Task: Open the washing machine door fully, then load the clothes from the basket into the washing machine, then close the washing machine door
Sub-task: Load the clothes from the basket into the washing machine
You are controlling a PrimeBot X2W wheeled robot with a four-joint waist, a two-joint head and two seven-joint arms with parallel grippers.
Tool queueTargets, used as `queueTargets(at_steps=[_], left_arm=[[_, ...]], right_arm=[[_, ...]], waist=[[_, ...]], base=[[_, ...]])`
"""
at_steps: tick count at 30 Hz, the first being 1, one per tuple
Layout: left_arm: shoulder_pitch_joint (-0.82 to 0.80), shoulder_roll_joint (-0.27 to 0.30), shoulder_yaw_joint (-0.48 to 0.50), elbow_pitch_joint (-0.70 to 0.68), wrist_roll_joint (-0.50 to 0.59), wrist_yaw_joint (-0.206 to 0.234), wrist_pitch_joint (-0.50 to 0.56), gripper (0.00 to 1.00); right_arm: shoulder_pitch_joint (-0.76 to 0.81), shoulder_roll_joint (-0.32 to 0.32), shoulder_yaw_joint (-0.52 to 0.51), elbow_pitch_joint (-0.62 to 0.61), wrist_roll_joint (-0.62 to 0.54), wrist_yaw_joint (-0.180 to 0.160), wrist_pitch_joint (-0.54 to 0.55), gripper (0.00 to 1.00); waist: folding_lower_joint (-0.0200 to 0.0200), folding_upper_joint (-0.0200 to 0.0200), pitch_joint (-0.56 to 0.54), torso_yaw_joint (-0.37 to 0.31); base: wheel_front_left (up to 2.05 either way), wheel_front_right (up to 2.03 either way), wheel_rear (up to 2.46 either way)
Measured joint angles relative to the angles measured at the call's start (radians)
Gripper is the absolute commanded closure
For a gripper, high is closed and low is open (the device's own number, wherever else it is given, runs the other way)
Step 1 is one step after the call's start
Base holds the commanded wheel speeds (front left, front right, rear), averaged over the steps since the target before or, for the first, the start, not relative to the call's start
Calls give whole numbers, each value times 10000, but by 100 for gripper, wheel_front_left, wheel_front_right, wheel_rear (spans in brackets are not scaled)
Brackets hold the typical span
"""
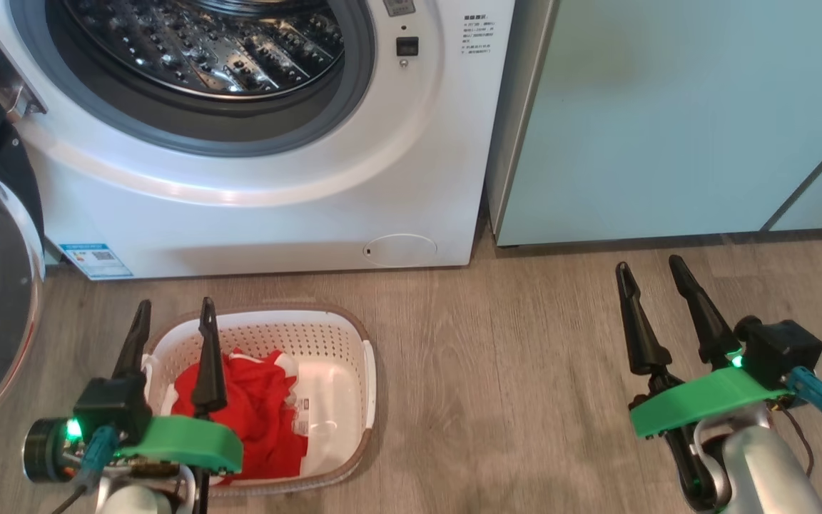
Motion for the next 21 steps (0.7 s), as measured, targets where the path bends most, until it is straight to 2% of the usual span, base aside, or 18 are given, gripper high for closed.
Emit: queueTargets(at_steps=[7, 11, 14, 21], left_arm=[[-20, -2, -81, 395, -117, 52, 0, 0], [-460, -2, -86, 1141, -278, 90, 0, 0], [-1135, -2, -98, 2054, -253, 65, 0, 0], [-3196, 36, -79, 5137, -242, -539, 2, 0]], right_arm=[[-2, -2, -2, -77, 0, 0, 0, 0], [-38, -15, -12, -178, 0, 0, 0, 0], [-209, -48, -35, -276, 0, 0, 0, 0], [-933, -134, -27, -571, -2, 0, 0, 0]], waist=[[0, 0, 368, -11], [0, 0, 906, -11], [0, 0, 1454, -2], [0, -1, 3056, 0]], base=[[0, 0, 0], [0, 0, 0], [0, 0, 0], [0, 0, 0]])
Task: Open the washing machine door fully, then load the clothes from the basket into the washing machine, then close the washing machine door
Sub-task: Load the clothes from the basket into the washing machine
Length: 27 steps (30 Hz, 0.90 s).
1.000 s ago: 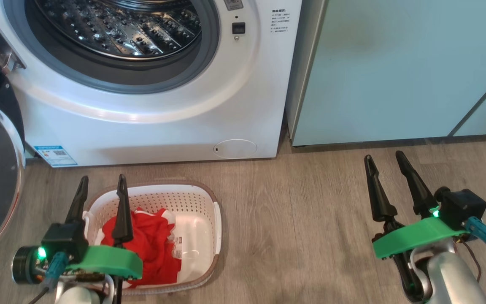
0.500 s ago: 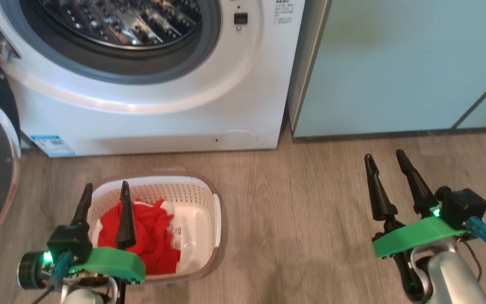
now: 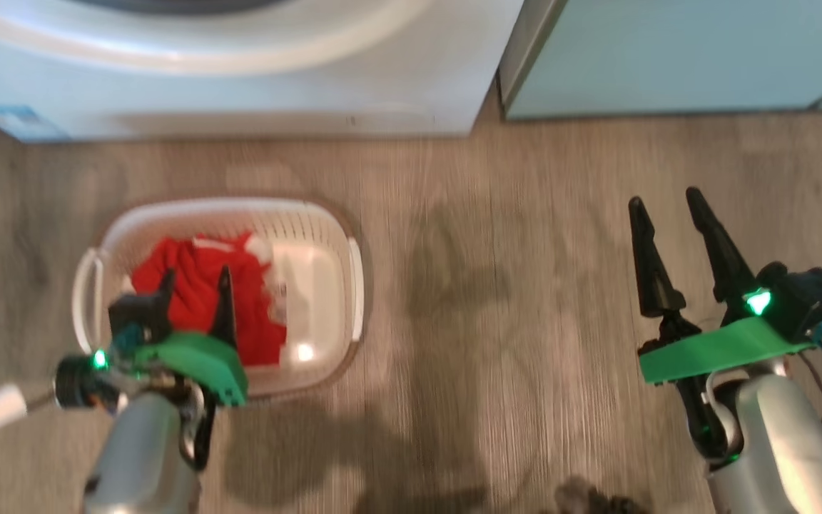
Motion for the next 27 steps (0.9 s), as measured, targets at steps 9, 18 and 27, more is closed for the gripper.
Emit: queueTargets(at_steps=[9, 18, 27], left_arm=[[-2943, 614, -38, 3760, 382, -226, 0, 0], [-4812, 1325, -92, 6535, 449, -309, 533, 0], [-5642, 1967, 332, 7066, -21, 44, 1206, 0]], right_arm=[[-437, -25, -56, -353, -6, 0, 0, 0], [-872, 119, 186, -554, 19, 0, 0, 0], [-1367, 188, 407, -736, 362, 0, 0, 0]], waist=[[2, 0, 2103, -174], [2, 0, 3696, -646], [1, 0, 4905, -1262]], base=[[0, 0, 0], [0, 0, 0], [0, 0, 0]])
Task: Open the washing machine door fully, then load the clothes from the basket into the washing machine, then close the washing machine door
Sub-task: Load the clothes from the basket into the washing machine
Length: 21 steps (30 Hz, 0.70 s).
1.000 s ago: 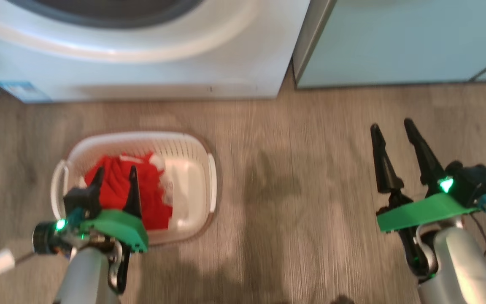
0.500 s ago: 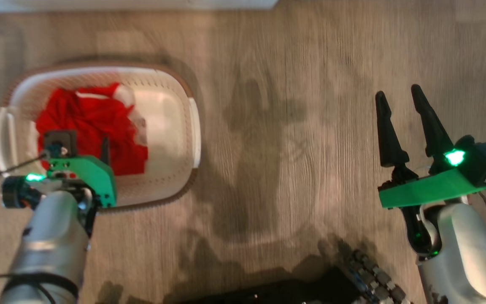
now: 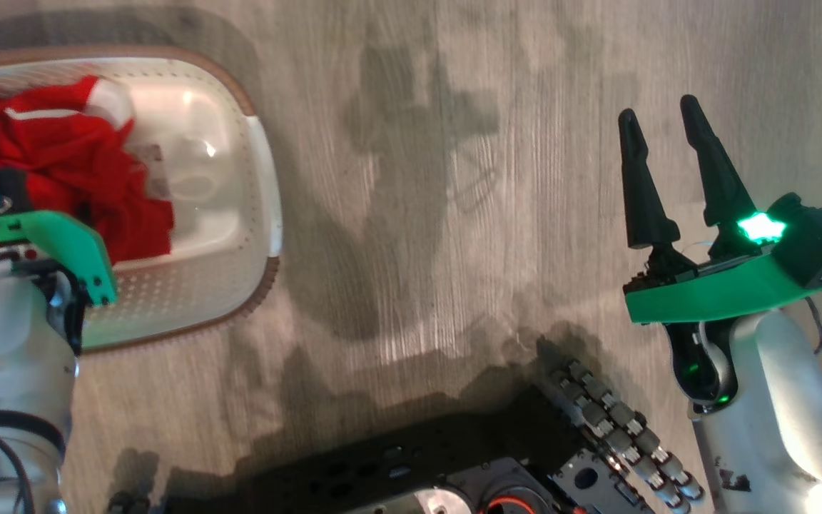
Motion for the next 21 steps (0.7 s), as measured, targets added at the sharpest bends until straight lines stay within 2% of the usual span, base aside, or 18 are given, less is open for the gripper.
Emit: queueTargets(at_steps=[7, 17, 18, 19, 21], left_arm=[[-356, 280, -36, 65, -102, 169, 629, 0], [-577, 458, -161, 96, -104, 217, 1179, 0], [-577, 464, -180, 96, -105, 194, 1266, 56], [-577, 470, -198, 102, -121, 150, 1267, 100], [-577, 493, -362, 111, -105, 128, 1260, 100]], right_arm=[[-39, 12, 102, -109, 407, 0, 0, 0], [-38, 15, 104, -169, 451, 0, -2, 0], [-38, 15, 105, -169, 451, 0, -2, 0], [-38, 17, 105, -167, 483, 0, -2, 0], [-39, 17, 105, -161, 535, 0, 0, 0]], waist=[[-1, 0, 643, -375], [-1, 0, 877, -467], [-1, 0, 869, -477], [-1, 0, 857, -489], [-1, 0, 828, -506]], base=[[0, 0, 0], [0, 0, 0], [0, 0, 0], [0, 0, 0], [0, 0, 0]])
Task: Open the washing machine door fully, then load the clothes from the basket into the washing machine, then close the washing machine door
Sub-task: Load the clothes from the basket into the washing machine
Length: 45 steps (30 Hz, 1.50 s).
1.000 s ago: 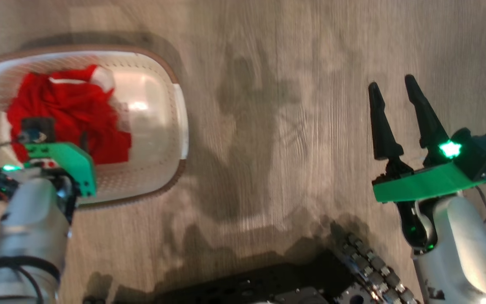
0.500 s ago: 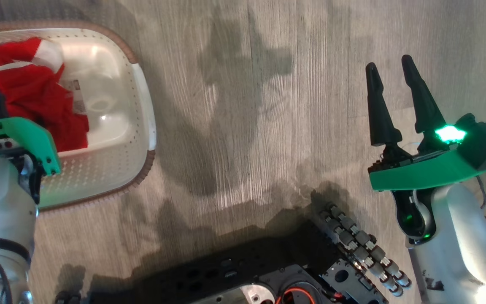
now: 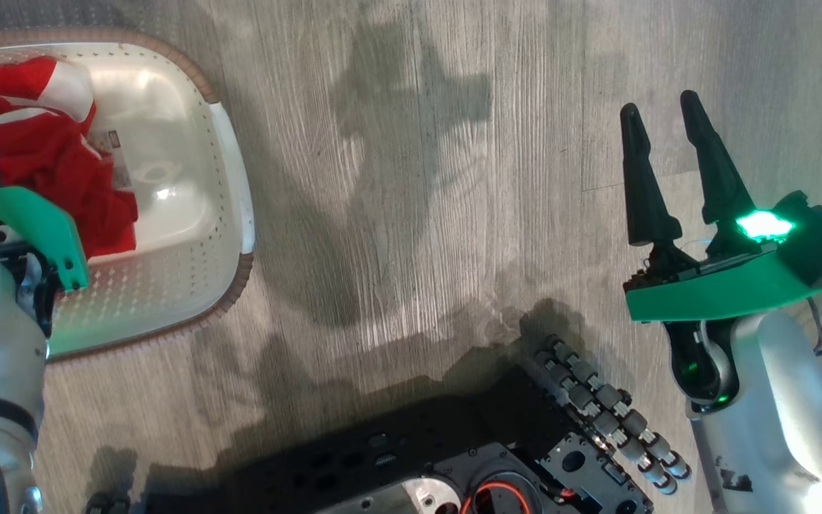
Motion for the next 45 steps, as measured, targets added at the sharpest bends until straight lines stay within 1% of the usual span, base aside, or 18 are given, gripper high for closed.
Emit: queueTargets(at_steps=[7, 17, 27, 28, 33, 35, 38, 41, 45], left_arm=[[31, -4, -77, 63, 6, 4, -42, 100], [554, -36, -100, 81, -244, 2, -686, 100], [1831, -54, -188, 92, -360, -19, -1918, 100], [1927, -56, -201, 92, -412, -86, -2025, 100], [2417, -61, -272, 4, -453, -100, -2307, 100], [2678, -63, -263, -282, -472, -98, -2374, 100], [3170, -67, -194, -1358, -510, -69, -2376, 100], [3635, -100, -58, -2320, -504, 84, -2376, 100], [4370, -167, 86, -3423, -385, 174, -2376, 100]], right_arm=[[-185, 4, 6, 13, -2, 0, -2, 0], [-536, 8, 159, 242, -2, 0, -2, 0], [-518, 10, 345, 644, -125, 0, -2, 0], [-508, 10, 349, 683, -127, 0, -2, 0], [-407, 10, 408, 846, -186, 0, -2, 0], [-253, 10, 418, 917, -199, 0, -2, 0], [-38, 10, 410, 1057, -274, 0, -2, 0], [30, 10, 408, 1129, -282, 0, -2, 0], [205, 10, 407, 1225, -284, 0, -2, 0]], waist=[[0, 0, -221, -4], [0, 1, -921, -123], [-1, 1, -2512, -112], [0, 1, -2681, -102], [-1, 1, -3538, -21], [-1, 1, -3868, 24], [-1, 1, -4338, 110], [-1, 1, -4777, 206], [-1, 1, -5315, 328]], base=[[0, 0, 0], [0, 0, 0], [0, 0, 0], [0, 0, 0], [0, 0, 0], [0, 0, 0], [0, 0, 0], [0, 0, 0], [0, 0, 0]])
